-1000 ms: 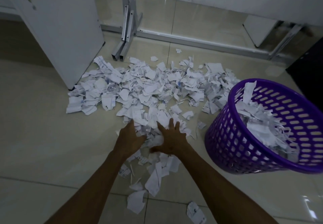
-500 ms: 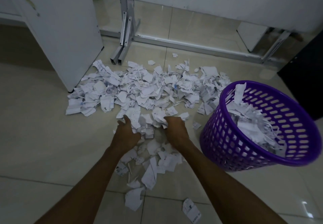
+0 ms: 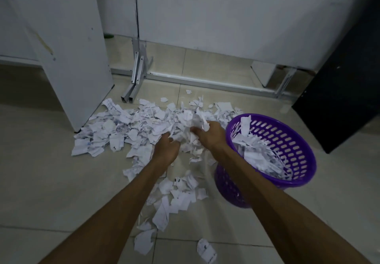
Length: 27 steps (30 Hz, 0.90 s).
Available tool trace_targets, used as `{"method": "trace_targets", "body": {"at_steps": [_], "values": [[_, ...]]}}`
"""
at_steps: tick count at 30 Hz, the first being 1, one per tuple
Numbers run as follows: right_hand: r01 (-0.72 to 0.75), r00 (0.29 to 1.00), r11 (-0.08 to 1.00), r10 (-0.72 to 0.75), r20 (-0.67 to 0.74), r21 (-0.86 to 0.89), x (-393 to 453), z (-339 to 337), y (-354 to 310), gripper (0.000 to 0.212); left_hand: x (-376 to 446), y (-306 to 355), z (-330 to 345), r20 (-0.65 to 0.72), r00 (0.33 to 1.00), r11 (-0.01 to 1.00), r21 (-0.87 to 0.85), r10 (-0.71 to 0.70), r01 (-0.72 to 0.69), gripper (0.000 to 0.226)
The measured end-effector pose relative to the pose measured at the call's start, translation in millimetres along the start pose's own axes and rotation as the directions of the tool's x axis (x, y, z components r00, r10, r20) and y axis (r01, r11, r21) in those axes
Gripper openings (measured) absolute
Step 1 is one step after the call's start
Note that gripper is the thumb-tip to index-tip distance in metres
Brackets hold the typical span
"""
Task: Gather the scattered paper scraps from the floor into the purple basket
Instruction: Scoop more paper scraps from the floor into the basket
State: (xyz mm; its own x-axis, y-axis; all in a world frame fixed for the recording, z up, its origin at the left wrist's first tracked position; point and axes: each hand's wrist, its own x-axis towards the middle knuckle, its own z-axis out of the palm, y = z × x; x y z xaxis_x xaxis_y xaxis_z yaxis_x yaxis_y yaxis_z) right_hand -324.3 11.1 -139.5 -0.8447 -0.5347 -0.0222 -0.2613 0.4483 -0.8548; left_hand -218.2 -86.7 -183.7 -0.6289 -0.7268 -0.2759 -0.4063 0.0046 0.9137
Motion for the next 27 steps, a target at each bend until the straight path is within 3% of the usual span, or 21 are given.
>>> {"method": "trace_targets", "body": {"at_steps": [6, 14, 18, 21, 23, 24, 26, 27], "values": [[-0.02, 0.996, 0.993, 0.031, -0.087, 0.12, 0.7, -45.5, -21.7, 0.036, -26.9, 43.2, 32.6, 0.1, 0.993, 0.961, -0.264, -0.063, 0.087, 0.052], [-0.065, 0.974, 0.96, 0.122, -0.194, 0.274, 4.9, -101.6, -11.1, 0.034, -35.7, 71.8, 75.1, 0.216, 0.975, 0.951, -0.307, 0.044, 0.025, 0.058], [-0.069, 0.958, 0.976, 0.123, -0.26, 0.207, 3.4, -131.2, 12.3, 0.029, -42.1, 70.2, 91.9, 0.296, 0.953, 0.949, -0.313, 0.066, 0.031, 0.06], [-0.039, 0.951, 0.999, 0.046, -0.307, 0.029, -0.9, -144.7, 35.2, 0.022, -43.8, 67.1, 98.8, 0.305, 0.951, 0.937, -0.344, 0.052, 0.059, 0.06], [0.003, 0.974, 0.993, -0.03, -0.226, -0.118, -2.7, -150.9, 51.8, 0.017, -43.0, 67.4, 99.0, 0.305, 0.951, 0.927, -0.368, 0.045, 0.074, 0.06], [0.015, 0.99, 0.983, -0.041, -0.137, -0.184, -4.1, -152.3, 58.4, 0.024, -42.0, 67.5, 98.6, 0.305, 0.951, 0.926, -0.37, 0.046, 0.074, 0.059], [0.019, 1.0, 0.962, -0.012, 0.026, -0.272, -3.9, -154.5, 71.8, 0.063, -40.8, 67.3, 99.5, 0.303, 0.951, 0.926, -0.373, 0.059, 0.061, 0.059], [0.004, 0.999, 0.961, 0.007, 0.038, -0.278, -3.5, -155.0, 75.7, 0.078, -40.3, 67.4, 99.9, 0.3, 0.952, 0.926, -0.374, 0.068, 0.051, 0.059]]}}
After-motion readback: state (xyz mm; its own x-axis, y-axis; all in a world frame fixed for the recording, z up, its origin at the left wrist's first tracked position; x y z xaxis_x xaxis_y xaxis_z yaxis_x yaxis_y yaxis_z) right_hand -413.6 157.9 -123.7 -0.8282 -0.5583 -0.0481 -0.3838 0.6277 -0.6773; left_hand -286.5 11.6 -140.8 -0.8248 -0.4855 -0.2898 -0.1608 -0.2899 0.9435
